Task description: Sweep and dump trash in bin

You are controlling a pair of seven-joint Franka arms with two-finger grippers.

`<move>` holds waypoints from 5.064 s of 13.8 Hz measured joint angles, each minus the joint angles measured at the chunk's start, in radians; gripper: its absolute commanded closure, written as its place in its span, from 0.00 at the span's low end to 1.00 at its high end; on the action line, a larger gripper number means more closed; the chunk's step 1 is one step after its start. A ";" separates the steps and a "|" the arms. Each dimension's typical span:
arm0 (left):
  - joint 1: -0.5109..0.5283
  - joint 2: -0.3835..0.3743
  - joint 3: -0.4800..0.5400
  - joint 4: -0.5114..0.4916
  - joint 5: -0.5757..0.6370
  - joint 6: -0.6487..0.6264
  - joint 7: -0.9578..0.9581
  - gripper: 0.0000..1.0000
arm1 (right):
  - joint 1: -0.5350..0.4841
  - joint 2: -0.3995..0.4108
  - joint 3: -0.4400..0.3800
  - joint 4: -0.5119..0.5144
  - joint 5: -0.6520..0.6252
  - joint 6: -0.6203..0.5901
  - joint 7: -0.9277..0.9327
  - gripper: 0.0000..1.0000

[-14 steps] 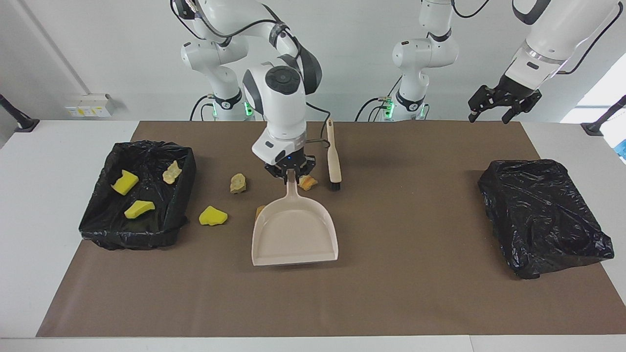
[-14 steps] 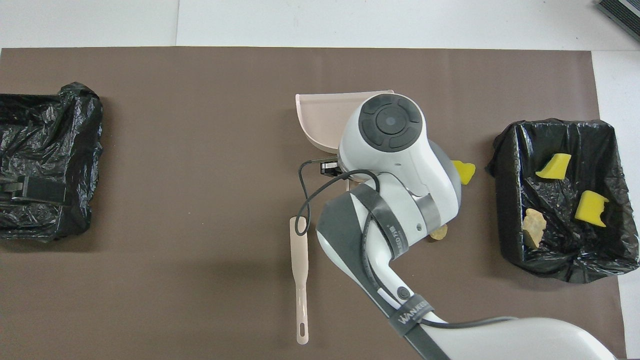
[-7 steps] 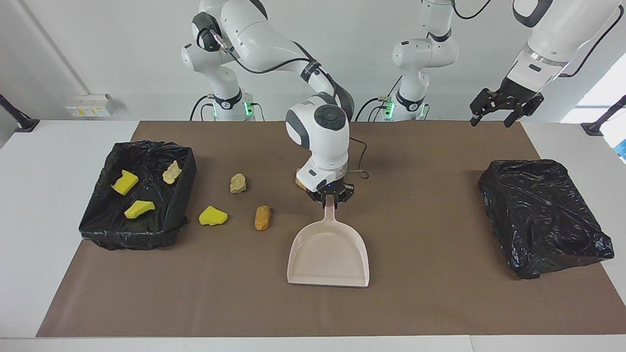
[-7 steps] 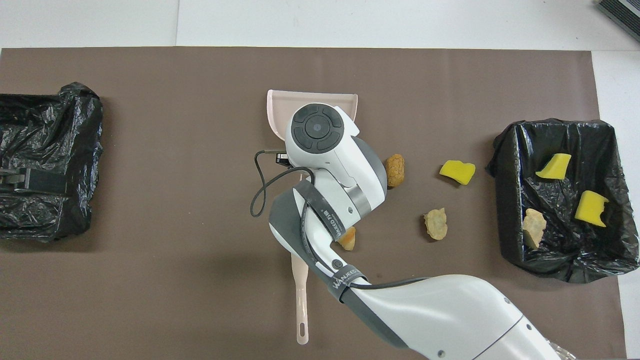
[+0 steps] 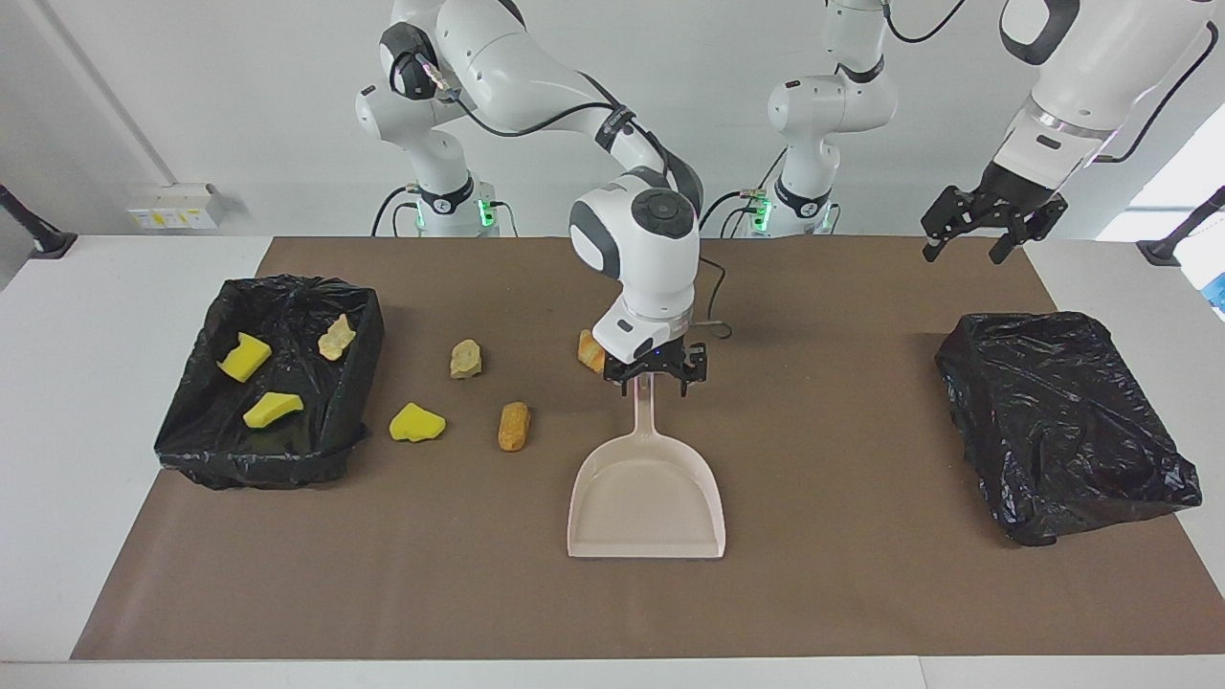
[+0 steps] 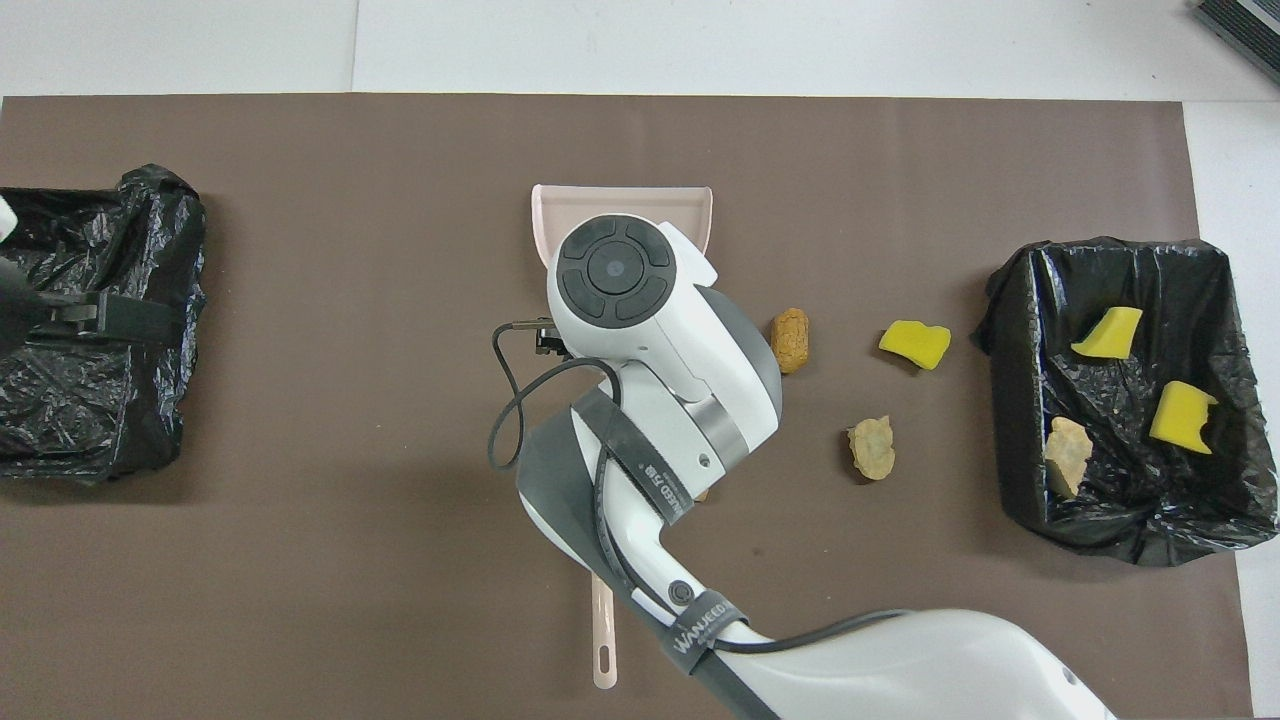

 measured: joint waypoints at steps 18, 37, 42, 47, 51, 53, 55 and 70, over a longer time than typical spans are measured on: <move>-0.290 0.388 -0.032 0.236 0.000 0.223 -0.266 0.00 | 0.292 -0.415 0.008 -0.835 0.046 0.423 0.293 0.29; -0.541 0.614 -0.034 0.240 -0.001 0.325 -0.416 0.66 | 0.226 -0.592 -0.001 -0.817 0.046 0.041 0.294 1.00; -0.544 0.613 -0.033 0.238 -0.001 0.322 -0.470 1.00 | 0.073 -0.665 -0.006 -0.828 0.037 -0.108 0.235 1.00; -0.518 0.554 -0.003 0.243 0.008 0.233 -0.318 1.00 | -0.135 -0.649 -0.012 -0.848 -0.117 -0.132 0.083 1.00; -0.392 0.452 0.004 0.243 0.009 0.096 -0.030 1.00 | -0.293 -0.645 -0.013 -0.903 -0.193 -0.011 -0.082 1.00; -0.338 0.415 0.004 0.242 0.009 0.023 0.125 1.00 | -0.396 -0.642 -0.013 -0.948 -0.195 0.088 -0.226 1.00; -0.289 0.369 0.005 0.224 0.009 -0.048 0.267 1.00 | -0.470 -0.637 -0.016 -0.977 -0.196 0.145 -0.340 1.00; -0.252 -0.132 -0.018 -0.562 0.093 0.165 0.650 1.00 | -0.339 -0.614 0.006 -0.877 0.169 0.036 -0.672 1.00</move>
